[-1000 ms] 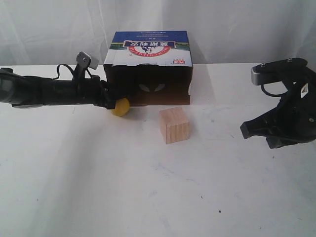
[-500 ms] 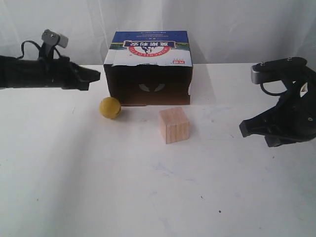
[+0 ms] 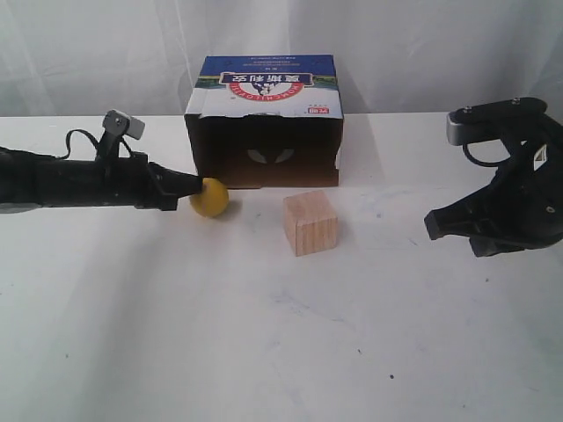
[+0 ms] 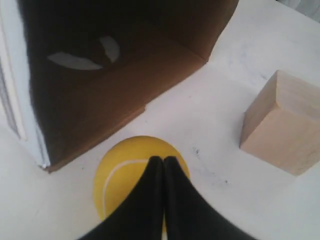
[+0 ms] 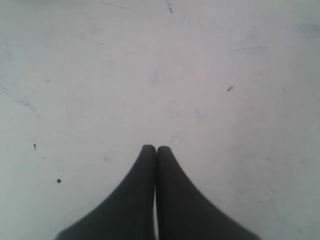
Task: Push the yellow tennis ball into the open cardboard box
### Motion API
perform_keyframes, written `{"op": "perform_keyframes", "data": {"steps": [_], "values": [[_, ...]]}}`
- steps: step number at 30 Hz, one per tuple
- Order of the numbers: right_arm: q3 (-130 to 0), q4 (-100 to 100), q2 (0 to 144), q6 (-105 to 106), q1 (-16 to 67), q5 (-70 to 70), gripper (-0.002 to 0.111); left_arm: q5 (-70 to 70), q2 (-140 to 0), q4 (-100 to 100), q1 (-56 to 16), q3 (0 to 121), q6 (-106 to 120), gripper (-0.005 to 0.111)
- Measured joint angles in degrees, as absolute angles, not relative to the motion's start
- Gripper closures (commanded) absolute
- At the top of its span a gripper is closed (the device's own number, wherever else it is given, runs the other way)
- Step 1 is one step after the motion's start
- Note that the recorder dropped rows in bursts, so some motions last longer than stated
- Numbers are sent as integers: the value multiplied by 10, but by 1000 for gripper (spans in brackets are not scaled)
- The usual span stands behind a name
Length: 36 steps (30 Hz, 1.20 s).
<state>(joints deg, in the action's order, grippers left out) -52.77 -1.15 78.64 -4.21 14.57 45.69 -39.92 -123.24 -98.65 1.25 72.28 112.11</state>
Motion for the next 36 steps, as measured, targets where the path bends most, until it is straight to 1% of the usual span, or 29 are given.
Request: {"op": "perform_keyframes", "data": {"steps": [4,10,12,16,22,27,30,36], "values": [[-528,-12,786,-43,146,457,108,-364,-1234,-987,-15,765,1121,107],[-528,-12,786,-43,146,460,108,-358,-1246,-987,-18,814,1121,107],[-528,-12,786,-43,146,460,108,-381,-1247,-987,-16,825,1121,107],[-528,-9,786,-43,146,460,108,-441,-1227,-971,-7,817,1079,107],[-528,0,786,-43,146,460,108,-505,-1216,-903,-2,754,1064,107],[-528,0,786,-43,146,460,108,-493,-1237,-921,-2,732,1111,107],[-528,0,786,-43,146,460,108,-489,-1257,-969,-2,732,1121,107],[-528,0,786,-43,146,460,108,-473,-1311,-987,-17,771,1121,107]]}}
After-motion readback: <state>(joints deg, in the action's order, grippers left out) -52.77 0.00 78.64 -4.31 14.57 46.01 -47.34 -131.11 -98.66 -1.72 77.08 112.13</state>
